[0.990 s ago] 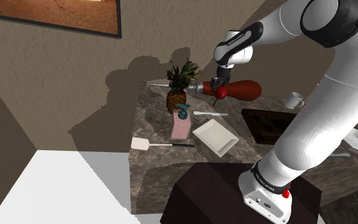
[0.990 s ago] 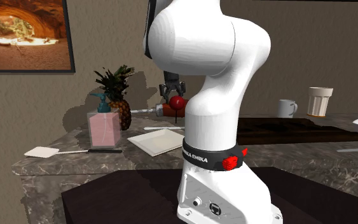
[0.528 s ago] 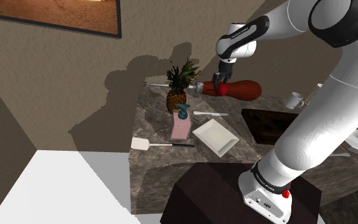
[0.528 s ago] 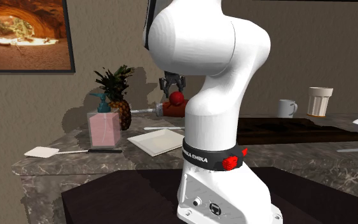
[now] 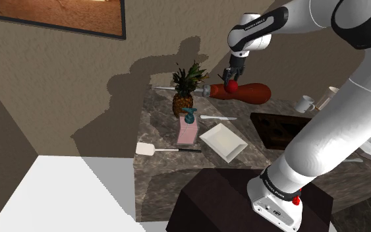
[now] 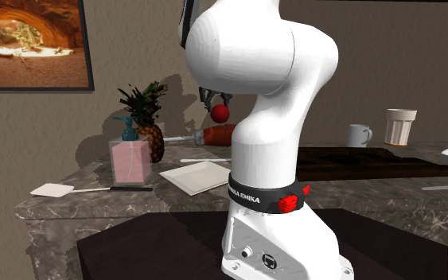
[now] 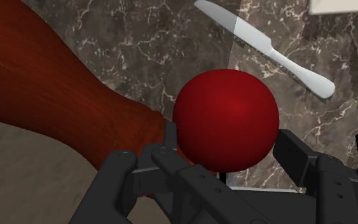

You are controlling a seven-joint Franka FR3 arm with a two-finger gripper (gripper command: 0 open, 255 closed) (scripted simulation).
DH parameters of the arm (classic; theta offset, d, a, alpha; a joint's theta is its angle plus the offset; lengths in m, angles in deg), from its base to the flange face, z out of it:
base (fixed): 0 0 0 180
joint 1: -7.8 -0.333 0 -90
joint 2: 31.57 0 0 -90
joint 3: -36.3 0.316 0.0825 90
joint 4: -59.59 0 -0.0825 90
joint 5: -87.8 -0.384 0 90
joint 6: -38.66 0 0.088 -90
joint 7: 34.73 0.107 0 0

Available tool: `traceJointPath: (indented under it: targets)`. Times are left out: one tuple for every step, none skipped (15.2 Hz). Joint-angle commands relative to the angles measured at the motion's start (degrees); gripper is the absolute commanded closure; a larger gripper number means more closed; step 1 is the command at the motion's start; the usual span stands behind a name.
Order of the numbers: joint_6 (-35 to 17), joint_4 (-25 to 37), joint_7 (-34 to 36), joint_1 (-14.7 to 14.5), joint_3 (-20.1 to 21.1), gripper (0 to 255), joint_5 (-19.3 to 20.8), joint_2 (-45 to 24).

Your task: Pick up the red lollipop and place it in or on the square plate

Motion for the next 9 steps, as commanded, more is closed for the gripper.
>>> traceJointPath:
  targets:
    - [1.45,0.65,0.09,-0.08,0.03,255,0.19,0.81]
    - [2.19,1.03,0.10,-0.10,0.03,255,0.28,1.18]
    - [2.32,1.09,0.11,-0.10,0.04,255,0.29,1.26]
    - [2.24,-1.15,1.22,-0.53,0.33,255,1.02,3.41]
    - [2.24,-3.33,2.35,-0.91,0.67,255,1.71,5.56]
    - [2.30,-5.44,3.48,-1.25,1.06,255,2.36,7.70]
    - [2.43,-7.50,4.61,-1.56,1.50,255,2.95,9.85]
    - [2.64,-9.50,5.73,-1.82,2.01,255,3.49,11.98]
    - [2.90,-11.43,6.84,-2.06,2.55,255,3.95,14.12]
